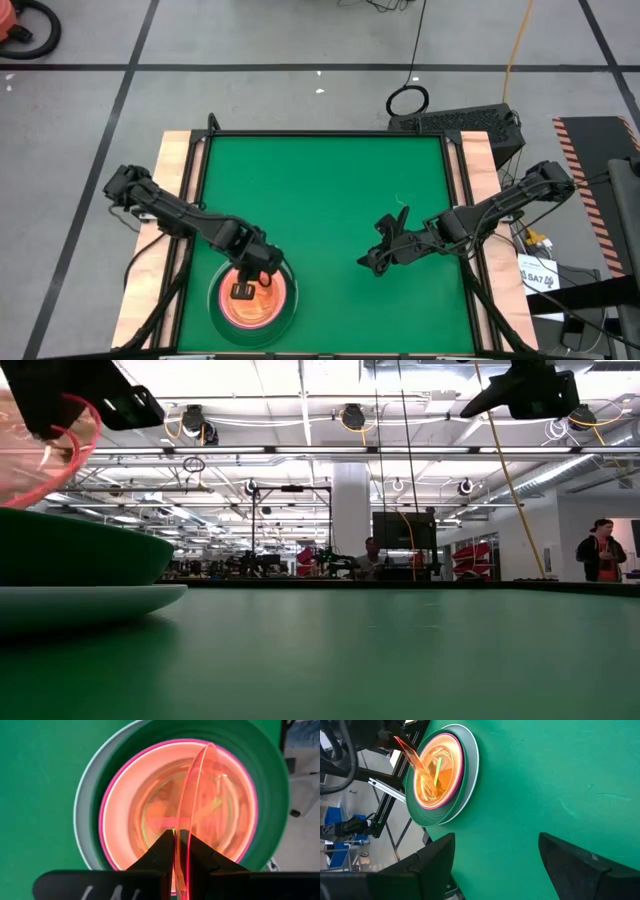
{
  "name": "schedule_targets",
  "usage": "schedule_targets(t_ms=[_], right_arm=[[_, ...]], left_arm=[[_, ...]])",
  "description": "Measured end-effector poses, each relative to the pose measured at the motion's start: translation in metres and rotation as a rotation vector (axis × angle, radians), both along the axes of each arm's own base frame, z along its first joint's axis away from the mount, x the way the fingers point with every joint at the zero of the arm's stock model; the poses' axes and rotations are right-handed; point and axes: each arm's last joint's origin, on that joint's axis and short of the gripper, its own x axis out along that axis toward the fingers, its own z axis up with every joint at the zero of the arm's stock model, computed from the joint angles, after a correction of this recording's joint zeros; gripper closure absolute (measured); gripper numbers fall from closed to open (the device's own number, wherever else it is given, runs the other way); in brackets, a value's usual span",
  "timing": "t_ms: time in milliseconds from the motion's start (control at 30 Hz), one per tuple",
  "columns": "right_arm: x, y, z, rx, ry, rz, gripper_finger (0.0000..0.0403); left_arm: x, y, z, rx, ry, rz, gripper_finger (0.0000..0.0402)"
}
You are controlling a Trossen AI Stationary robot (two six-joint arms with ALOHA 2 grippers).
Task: Stack plastic plates
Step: Stack the orange plate on top of the small green plate
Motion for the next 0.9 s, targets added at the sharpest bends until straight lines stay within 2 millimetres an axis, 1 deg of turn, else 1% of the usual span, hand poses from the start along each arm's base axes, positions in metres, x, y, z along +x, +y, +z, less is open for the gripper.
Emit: schedule_targets(t_ms=[100, 267, 400, 733, 900], right_arm=[[0.000, 0.000, 0.000, 0.008, 0.005, -0.010, 0.0122], [0.000, 0.000, -0.001, 0.008, 0.009, -0.012, 0.0122], [-0.001, 0.000, -0.001, 0.008, 0.010, -0.012, 0.0122], [-0.003, -0.002, -0.003, -0.008, 0.043, -0.014, 0.0122], [-0.003, -0.002, -0.003, -0.011, 0.045, -0.014, 0.0122]], left_arm=[[0.003, -0.001, -0.006, 0.007, 0.025, -0.006, 0.0361], [0.009, -0.004, -0.020, 0.006, 0.081, -0.017, 0.0314], [0.010, -0.004, -0.021, 0.007, 0.085, -0.007, 0.0280], [0.010, -0.003, -0.020, -0.018, 0.120, 0.082, 0.0247], [0.010, -0.001, -0.021, 0.025, 0.115, 0.120, 0.0212]])
